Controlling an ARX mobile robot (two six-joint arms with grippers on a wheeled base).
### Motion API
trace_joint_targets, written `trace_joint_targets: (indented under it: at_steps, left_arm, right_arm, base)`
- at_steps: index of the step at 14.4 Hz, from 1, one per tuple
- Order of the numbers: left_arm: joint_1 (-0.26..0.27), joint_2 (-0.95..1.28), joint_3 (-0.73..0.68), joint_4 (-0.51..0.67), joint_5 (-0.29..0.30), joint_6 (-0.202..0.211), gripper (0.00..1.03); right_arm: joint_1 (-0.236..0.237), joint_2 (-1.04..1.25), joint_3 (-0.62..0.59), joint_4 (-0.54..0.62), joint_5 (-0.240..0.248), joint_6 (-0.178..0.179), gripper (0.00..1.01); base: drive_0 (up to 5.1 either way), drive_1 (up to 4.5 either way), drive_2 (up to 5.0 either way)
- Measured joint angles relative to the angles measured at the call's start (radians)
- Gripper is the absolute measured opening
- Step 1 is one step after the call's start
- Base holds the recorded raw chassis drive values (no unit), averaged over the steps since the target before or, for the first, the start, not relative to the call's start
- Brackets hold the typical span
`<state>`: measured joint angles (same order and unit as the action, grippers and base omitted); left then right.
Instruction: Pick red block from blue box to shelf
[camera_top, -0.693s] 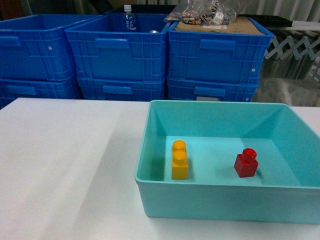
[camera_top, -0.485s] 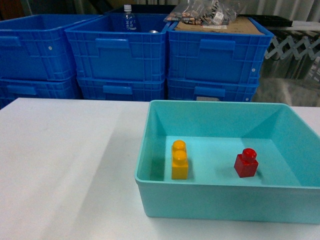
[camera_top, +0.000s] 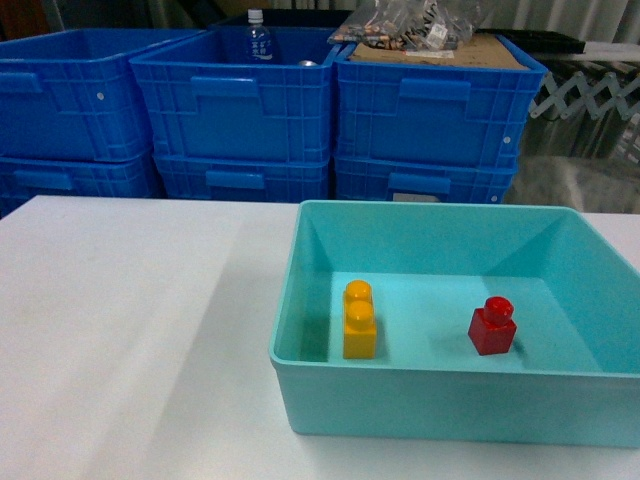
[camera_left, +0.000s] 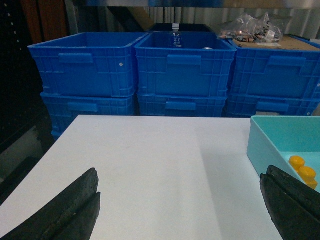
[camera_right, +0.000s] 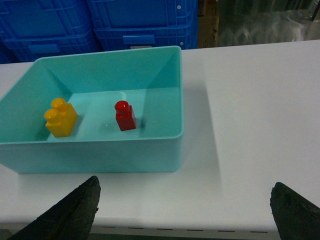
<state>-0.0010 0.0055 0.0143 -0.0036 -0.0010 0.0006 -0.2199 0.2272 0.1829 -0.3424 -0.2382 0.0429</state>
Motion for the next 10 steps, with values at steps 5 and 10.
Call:
trace_joint_targets:
  at_steps: [5,10]
  left_arm:
    - [0.000,0.000,0.000,0.000,0.000,0.000,0.98]
    - [0.000,0.000,0.000,0.000,0.000,0.000,0.98]
  right_arm:
    - [0.000,0.000,0.000,0.000,0.000,0.000,0.98]
    - [0.000,0.000,0.000,0.000,0.000,0.000,0.98]
  base:
    - [0.0,0.00,0.0]
    - [0.0,0.00,0.0]
